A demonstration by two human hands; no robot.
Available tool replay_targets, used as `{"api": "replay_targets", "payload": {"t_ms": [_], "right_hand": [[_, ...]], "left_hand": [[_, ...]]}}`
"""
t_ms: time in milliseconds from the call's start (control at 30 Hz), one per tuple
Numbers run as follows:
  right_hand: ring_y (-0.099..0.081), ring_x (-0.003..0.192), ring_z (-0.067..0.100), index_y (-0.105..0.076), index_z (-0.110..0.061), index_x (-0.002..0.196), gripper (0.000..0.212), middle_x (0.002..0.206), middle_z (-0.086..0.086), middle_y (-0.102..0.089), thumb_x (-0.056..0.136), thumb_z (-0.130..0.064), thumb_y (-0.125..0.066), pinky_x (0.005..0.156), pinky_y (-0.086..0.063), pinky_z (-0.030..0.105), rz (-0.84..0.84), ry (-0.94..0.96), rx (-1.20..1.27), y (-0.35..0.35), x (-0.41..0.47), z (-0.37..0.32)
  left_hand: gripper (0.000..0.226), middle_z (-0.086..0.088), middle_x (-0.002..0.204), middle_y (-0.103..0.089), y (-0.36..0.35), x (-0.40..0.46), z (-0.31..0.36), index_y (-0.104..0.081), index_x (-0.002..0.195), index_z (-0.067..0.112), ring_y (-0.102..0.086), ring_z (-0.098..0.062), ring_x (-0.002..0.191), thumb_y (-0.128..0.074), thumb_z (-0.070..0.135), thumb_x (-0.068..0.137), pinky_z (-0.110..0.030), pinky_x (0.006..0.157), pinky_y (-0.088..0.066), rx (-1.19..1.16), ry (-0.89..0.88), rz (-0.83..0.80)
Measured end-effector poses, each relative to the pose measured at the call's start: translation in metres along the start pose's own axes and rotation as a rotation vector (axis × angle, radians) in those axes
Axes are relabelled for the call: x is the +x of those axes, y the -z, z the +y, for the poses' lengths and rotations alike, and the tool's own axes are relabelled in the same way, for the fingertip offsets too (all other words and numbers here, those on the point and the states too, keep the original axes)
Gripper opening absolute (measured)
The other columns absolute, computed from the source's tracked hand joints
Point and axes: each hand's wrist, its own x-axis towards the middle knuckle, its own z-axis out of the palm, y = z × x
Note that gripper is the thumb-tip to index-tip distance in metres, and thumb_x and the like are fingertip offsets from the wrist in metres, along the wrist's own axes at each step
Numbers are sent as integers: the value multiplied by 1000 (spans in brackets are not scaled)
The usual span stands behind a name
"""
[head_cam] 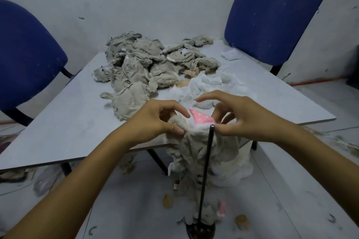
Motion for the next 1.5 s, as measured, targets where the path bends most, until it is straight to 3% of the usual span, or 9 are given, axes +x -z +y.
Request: {"api": "replay_targets", "payload": {"t_ms": [133, 233, 333, 500, 733, 933, 1100, 1267, 1500], "right_hand": [[-68, 84, 14, -51, -50, 130, 58, 93, -4, -71, 83, -21, -69, 75, -57, 28, -178, -78, 203, 5, 6, 1], [-67, 92, 6, -57, -52, 119, 38, 99, -16, -70, 90, -29, -65, 74, -52, 18, -128, -117, 90, 4, 11, 6], [-62, 94, -5, -64, -43, 113, 30, 100, -20, -69, 93, -21, -63, 75, -46, 11, 44, -137, -61, -11, 19, 13], [-48, 114, 14, -58, -30, 130, 38, 129, -7, -59, 94, -17, -55, 98, -43, 36, 23, -143, -374, -39, 34, 20], [-34, 103, 15, -43, -29, 143, 53, 135, -5, -55, 93, -13, -51, 89, -44, 42, 0, -120, -411, -58, 46, 31], [-43, 105, 17, -47, -32, 137, 42, 122, -7, -50, 95, -33, -49, 71, -50, 37, 101, -139, -653, -59, 56, 40], [-46, 103, 20, -35, -37, 139, 46, 119, -3, -48, 96, -47, -47, 58, -37, 31, 185, -195, -686, -64, 60, 44], [-41, 100, 22, -26, -45, 147, 49, 117, 0, -41, 99, -49, -40, 60, -36, 30, 117, -165, -800, -65, 55, 42], [-41, 108, 29, -36, -30, 147, 48, 124, 5, -39, 101, -40, -39, 71, -40, 35, 193, -290, -820, -75, 59, 32]], "left_hand": [[26, -1, 76, -65, 0, -4, -3, -75, 100, 29, -60, -10, 71, -81, 15, 79, -22, 70, -51, -7, 105, -227], [11, -3, 89, -72, -3, 2, -9, -74, 98, 22, -68, -12, 82, -72, 16, 89, -33, 74, -57, -7, 89, 3], [22, 5, 114, -65, -5, 11, -21, -69, 113, 26, -60, -6, 104, -67, 20, 92, -34, 91, -50, 389, 45, 212], [58, -2, 153, -33, -16, 26, -34, -43, 146, 25, -29, -20, 141, -62, 21, 92, -33, 114, -26, 604, 139, 232], [34, 6, 139, -52, -13, 36, -42, -61, 126, 28, -48, -13, 124, -63, 27, 92, -21, 94, -32, 632, 95, 269], [48, 16, 133, -53, -10, 31, -40, -63, 129, 36, -48, -1, 120, -72, 19, 84, -8, 95, -33, 415, 46, 192], [43, 16, 128, -59, -10, 33, -35, -60, 123, 35, -54, -2, 116, -72, 20, 85, -29, 100, -44, 322, 51, 107], [17, 7, 106, -67, -16, 39, -39, -68, 97, 19, -61, -1, 102, -60, 6, 91, -28, 92, -51, 194, 35, 478], [52, -11, 161, -23, -10, 76, -54, -30, 154, 16, -18, -25, 148, -39, 24, 104, -38, 120, -18, 599, 248, 267]]}}
